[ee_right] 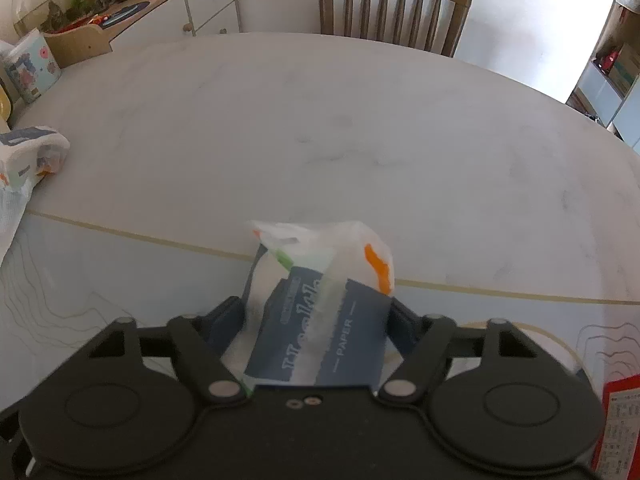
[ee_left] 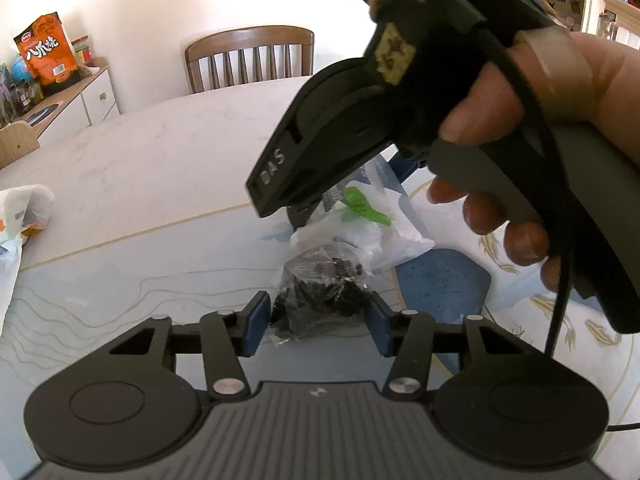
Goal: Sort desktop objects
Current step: 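Grasp the white tissue pack with the right tool while the left tool grasps the black-item bag, then carry the tissue pack and bag of black items with both tools over the shoebox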
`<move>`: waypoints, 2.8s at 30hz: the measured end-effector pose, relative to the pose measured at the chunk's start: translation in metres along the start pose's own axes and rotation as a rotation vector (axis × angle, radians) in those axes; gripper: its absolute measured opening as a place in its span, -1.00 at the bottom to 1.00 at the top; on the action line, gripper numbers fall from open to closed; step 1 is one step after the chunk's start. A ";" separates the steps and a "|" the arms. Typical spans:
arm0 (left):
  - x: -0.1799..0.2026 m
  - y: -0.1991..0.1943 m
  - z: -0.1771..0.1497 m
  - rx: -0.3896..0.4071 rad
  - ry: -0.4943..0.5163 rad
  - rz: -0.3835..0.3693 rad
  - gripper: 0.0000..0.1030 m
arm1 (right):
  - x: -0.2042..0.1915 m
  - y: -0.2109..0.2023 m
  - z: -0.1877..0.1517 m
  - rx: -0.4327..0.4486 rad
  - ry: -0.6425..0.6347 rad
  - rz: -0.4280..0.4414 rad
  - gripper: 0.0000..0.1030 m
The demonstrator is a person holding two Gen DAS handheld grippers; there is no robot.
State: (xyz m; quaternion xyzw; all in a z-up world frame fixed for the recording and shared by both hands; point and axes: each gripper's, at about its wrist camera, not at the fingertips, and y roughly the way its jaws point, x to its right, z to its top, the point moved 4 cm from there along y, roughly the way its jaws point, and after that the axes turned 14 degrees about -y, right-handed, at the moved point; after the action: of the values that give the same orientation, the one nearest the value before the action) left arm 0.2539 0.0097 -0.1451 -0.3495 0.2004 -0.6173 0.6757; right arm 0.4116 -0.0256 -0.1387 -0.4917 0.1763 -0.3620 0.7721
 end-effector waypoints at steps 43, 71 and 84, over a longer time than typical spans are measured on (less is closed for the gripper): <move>0.029 -0.084 -0.012 -0.039 0.005 -0.171 -0.32 | 0.018 -0.111 -0.112 -0.010 0.147 0.044 -0.12; 0.141 -0.142 0.015 -0.051 0.125 -0.333 -0.32 | 0.100 -0.223 -0.194 0.129 0.303 -0.010 -0.11; 0.230 -0.127 0.022 -0.071 0.184 -0.388 -0.32 | 0.174 -0.245 -0.235 0.170 0.357 -0.067 -0.11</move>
State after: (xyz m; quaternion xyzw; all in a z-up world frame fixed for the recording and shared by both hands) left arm 0.2177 -0.2084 -0.0021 -0.3473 0.2118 -0.7576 0.5105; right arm 0.2872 -0.3631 -0.0138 -0.3581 0.2629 -0.4825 0.7548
